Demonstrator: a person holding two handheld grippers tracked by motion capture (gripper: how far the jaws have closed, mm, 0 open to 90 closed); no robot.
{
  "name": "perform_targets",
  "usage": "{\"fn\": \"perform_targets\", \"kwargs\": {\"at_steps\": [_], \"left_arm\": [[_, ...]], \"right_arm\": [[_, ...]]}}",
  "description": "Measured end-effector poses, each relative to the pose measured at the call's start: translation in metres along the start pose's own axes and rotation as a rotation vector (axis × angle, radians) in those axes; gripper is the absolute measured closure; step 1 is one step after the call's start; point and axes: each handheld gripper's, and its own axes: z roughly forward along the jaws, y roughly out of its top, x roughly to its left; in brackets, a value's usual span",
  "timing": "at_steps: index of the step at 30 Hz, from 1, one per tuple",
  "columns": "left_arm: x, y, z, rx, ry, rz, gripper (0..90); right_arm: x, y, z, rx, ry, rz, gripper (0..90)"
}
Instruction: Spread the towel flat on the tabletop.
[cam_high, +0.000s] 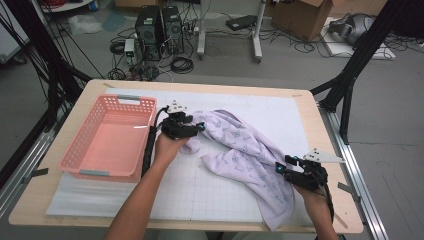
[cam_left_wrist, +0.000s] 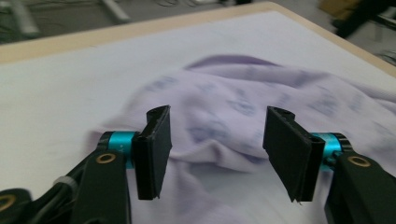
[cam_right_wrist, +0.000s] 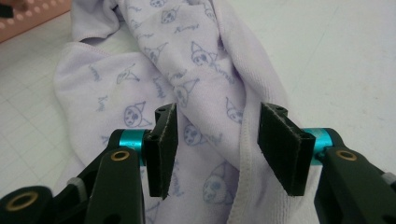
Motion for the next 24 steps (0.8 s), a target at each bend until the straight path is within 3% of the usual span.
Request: {"fn": "perform_targets", "kwargs": {"at_steps": [5,9,14,15,17,18,19,20,22,24], "left_arm": [[-0.032,-0.015,0.025,0.095,-0.148,0.05,43.7],[-0.057,-0.023,0.048,0.139,-0.205,0.074,40.4],[-0.08,-0.029,0.072,0.218,-0.213,0.125,39.8],[-0.085,-0.029,0.073,0.211,-0.183,0.171,40.1],[-0.088,-0.029,0.072,0.215,-0.167,0.213,46.7],[-0.088,-0.029,0.07,0.222,-0.153,0.245,56.8],[-0.085,-0.028,0.068,0.232,-0.17,0.234,73.6],[-0.082,-0.027,0.066,0.242,-0.174,0.214,80.4],[-0.078,-0.027,0.059,0.249,-0.168,0.212,82.6],[-0.071,-0.029,0.048,0.214,-0.152,0.179,83.0]], "right_arm": [[-0.002,-0.003,-0.001,0.006,-0.023,0.003,47.4],[-0.005,-0.007,-0.004,-0.003,-0.03,0.017,47.5],[-0.006,-0.012,-0.008,-0.008,-0.028,0.031,47.6],[-0.006,-0.012,-0.008,-0.008,-0.026,0.032,47.6],[-0.006,-0.012,-0.008,-0.011,-0.025,0.035,47.6],[-0.006,-0.012,-0.008,-0.011,-0.024,0.037,47.6],[-0.005,-0.012,-0.008,-0.009,-0.021,0.037,47.6],[-0.005,-0.012,-0.007,-0.009,-0.018,0.033,47.6],[-0.004,-0.013,-0.007,-0.006,-0.015,0.027,47.6],[-0.004,-0.013,-0.006,-0.005,-0.017,0.025,47.7]]}}
